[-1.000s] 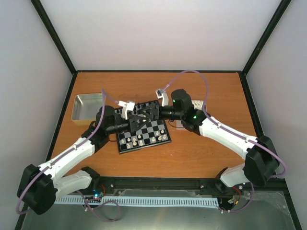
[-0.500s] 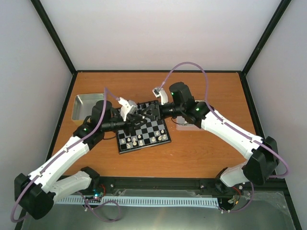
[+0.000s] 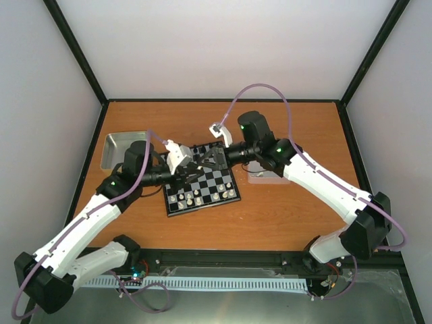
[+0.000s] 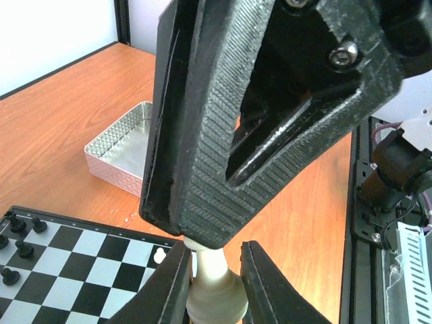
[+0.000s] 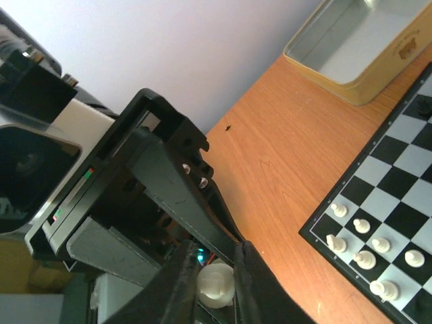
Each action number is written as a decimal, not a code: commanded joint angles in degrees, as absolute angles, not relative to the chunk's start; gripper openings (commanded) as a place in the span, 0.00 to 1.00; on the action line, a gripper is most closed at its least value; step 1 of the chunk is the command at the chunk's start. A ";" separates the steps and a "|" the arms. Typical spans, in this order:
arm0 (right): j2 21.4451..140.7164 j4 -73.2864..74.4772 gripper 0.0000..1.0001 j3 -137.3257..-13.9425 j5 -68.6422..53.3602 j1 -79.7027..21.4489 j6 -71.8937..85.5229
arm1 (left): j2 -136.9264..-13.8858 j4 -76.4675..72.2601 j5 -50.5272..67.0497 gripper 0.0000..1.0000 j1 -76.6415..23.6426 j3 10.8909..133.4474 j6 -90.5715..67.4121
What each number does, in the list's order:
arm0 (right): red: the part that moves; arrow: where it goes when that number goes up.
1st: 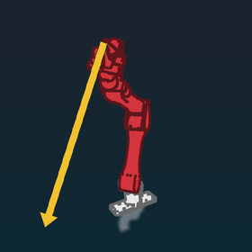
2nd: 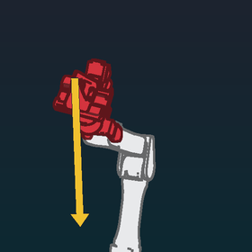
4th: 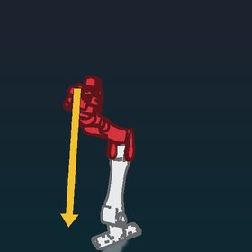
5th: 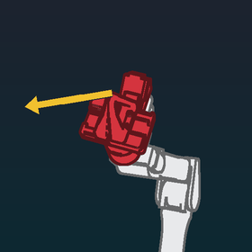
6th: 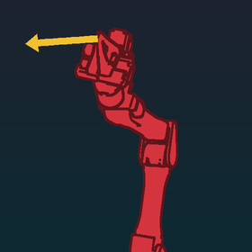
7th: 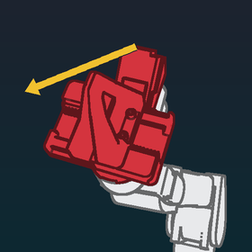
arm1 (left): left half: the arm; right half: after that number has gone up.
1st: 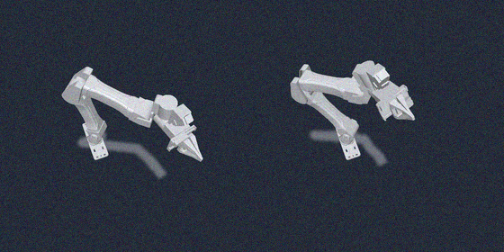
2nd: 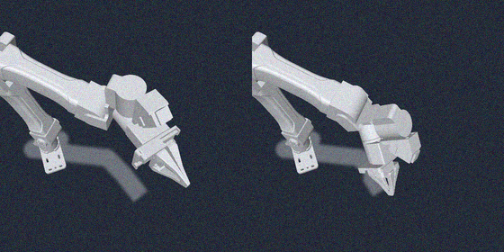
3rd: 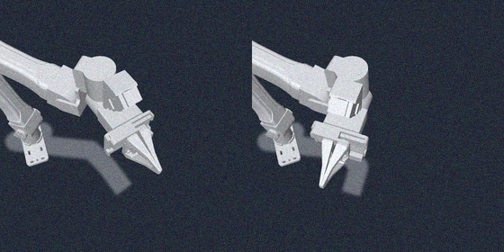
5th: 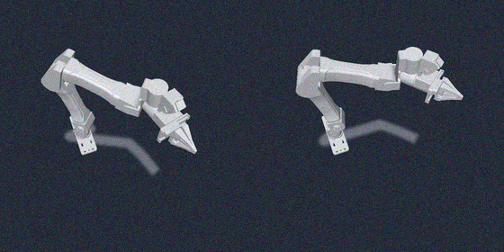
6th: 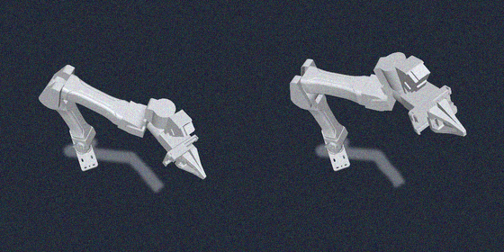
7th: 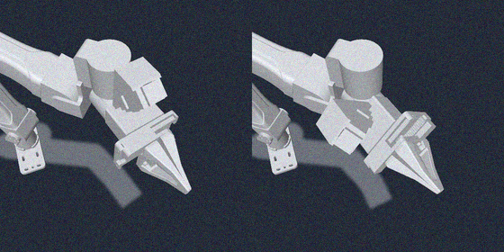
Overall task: Set up the chess pieces on the board
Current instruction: Place the chess piece on the chessboard.
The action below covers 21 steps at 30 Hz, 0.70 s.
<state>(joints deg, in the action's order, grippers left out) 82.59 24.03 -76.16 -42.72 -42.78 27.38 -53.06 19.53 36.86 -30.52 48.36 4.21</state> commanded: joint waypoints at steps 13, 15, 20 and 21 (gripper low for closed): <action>78.76 21.01 0.04 -68.12 -17.74 -44.39 17.52 | -49.47 20.57 23.51 0.78 -30.23 46.78 -3.82; 78.70 19.09 0.03 -64.78 -9.80 -45.97 14.96 | -47.54 20.53 18.41 0.79 -30.23 45.33 -6.75; 83.94 16.99 0.03 -60.22 5.31 -50.16 11.14 | -41.89 20.38 3.88 0.81 -30.25 43.88 -13.73; 84.98 16.38 0.03 -59.81 6.06 -51.04 10.52 | -40.98 20.41 1.63 0.82 -30.24 44.06 -14.64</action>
